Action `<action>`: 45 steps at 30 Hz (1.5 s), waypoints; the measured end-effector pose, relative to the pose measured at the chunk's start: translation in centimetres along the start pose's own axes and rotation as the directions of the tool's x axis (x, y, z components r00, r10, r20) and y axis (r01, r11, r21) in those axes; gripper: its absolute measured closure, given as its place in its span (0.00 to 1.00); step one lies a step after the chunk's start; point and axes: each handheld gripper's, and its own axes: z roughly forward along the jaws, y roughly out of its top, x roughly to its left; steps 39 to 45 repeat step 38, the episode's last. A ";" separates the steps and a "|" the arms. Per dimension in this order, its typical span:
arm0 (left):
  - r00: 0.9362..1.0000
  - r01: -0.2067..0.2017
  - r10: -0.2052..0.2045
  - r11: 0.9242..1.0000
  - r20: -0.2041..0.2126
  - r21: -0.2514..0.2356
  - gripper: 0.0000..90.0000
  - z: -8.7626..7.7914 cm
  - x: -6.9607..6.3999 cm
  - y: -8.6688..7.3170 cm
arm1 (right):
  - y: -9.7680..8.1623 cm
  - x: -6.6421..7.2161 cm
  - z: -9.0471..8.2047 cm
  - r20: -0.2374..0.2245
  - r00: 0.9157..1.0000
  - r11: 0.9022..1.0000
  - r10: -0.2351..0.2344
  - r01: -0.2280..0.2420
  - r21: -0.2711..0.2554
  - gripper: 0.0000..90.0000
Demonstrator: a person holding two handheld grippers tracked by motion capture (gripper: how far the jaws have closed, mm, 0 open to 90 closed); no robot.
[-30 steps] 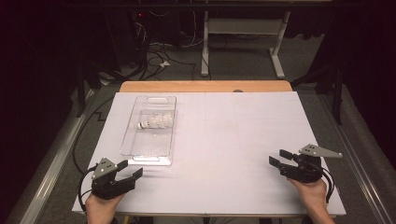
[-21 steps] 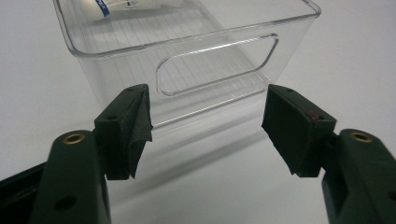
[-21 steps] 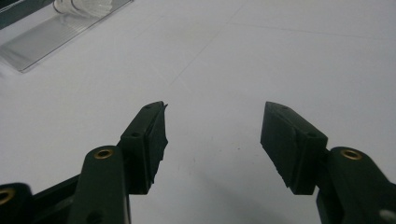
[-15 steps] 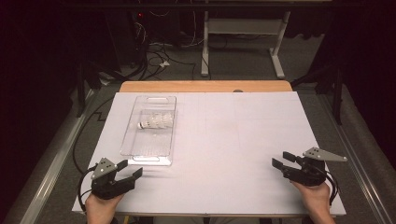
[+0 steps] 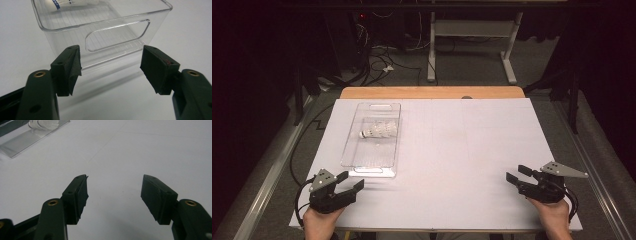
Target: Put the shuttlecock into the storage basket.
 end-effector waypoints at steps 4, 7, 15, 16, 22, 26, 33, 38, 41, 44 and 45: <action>1.000 -0.001 0.001 1.000 0.000 -0.001 0.37 0.0 0.0 0.0 | -0.2 -0.1 -0.3 0.001 1.000 1.000 0.014 -0.014 -0.011 0.42; 1.000 0.003 -0.003 1.000 0.000 -0.003 0.37 0.0 0.0 0.0 | -0.3 -0.2 -0.4 0.004 1.000 1.000 0.014 -0.014 -0.019 0.42; 1.000 0.002 -0.002 1.000 0.002 -0.006 0.37 -0.1 0.0 0.0 | -0.3 0.0 -0.6 0.012 1.000 1.000 0.019 -0.019 -0.025 0.42; 1.000 0.003 -0.003 1.000 0.002 -0.005 0.37 -0.1 0.0 0.0 | -0.3 -0.1 -0.6 0.012 1.000 0.999 0.020 -0.020 -0.028 0.42; 1.000 -0.006 0.006 1.000 0.000 0.003 0.37 0.0 0.0 0.0 | -0.4 -0.3 -0.6 0.011 0.999 0.999 0.034 -0.034 -0.038 0.41; 1.000 -0.006 0.006 1.000 -0.001 0.003 0.37 0.1 0.0 0.0 | -0.4 -0.4 -0.6 0.009 0.999 0.999 0.032 -0.032 -0.036 0.41; 1.000 0.004 -0.004 1.000 0.010 0.003 0.37 0.1 0.2 0.0 | -0.4 -0.4 -0.5 0.008 1.000 0.999 0.030 -0.030 -0.030 0.41; 1.000 -0.004 0.004 1.000 0.014 0.005 0.37 0.2 0.1 0.1 | -0.4 -0.4 -0.5 0.011 0.999 0.999 0.032 -0.031 -0.031 0.41; 1.000 -0.004 0.004 1.000 0.014 0.005 0.37 0.2 0.1 0.1 | -0.4 -0.4 -0.5 0.011 0.999 0.999 0.032 -0.031 -0.031 0.41; 1.000 -0.004 0.004 1.000 0.014 0.005 0.37 0.2 0.1 0.1 | -0.4 -0.4 -0.5 0.011 0.999 0.999 0.032 -0.031 -0.031 0.41; 1.000 -0.004 0.004 1.000 0.014 0.005 0.37 0.2 0.1 0.1 | -0.4 -0.4 -0.5 0.011 0.999 0.999 0.032 -0.031 -0.031 0.41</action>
